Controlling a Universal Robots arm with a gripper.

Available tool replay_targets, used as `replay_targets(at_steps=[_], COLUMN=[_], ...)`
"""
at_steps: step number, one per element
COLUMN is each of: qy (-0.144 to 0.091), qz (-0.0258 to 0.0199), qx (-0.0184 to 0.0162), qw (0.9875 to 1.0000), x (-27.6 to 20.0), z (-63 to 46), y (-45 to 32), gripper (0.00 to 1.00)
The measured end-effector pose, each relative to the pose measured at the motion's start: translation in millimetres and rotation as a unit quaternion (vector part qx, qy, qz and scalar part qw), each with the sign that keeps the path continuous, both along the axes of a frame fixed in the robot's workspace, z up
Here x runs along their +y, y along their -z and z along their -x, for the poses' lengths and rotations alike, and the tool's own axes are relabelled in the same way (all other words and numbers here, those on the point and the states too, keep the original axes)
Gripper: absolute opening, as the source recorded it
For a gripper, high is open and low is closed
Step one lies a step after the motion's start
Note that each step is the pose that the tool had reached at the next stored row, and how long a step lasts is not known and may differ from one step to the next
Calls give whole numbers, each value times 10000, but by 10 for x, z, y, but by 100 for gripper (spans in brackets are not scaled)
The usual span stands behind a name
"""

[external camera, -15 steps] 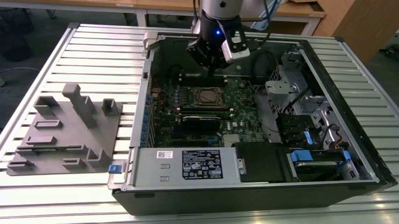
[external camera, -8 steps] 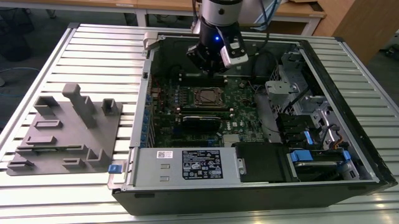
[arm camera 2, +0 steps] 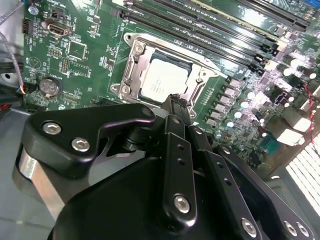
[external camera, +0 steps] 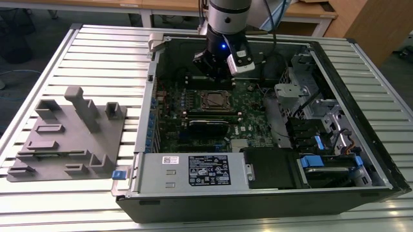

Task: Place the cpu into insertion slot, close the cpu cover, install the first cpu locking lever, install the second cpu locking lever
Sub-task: 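Install the first cpu locking lever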

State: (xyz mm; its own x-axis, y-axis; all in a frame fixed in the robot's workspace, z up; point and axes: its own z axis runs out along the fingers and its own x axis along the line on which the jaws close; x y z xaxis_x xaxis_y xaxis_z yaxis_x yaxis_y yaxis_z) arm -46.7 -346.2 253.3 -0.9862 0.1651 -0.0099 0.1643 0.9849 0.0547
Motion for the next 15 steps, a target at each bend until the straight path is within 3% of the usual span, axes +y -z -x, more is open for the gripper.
replay_targets(at_steps=[15], qy=[0], qz=[1], qx=[5], qw=[10000], x=[0], z=[-71], y=[93], gripper=[11])
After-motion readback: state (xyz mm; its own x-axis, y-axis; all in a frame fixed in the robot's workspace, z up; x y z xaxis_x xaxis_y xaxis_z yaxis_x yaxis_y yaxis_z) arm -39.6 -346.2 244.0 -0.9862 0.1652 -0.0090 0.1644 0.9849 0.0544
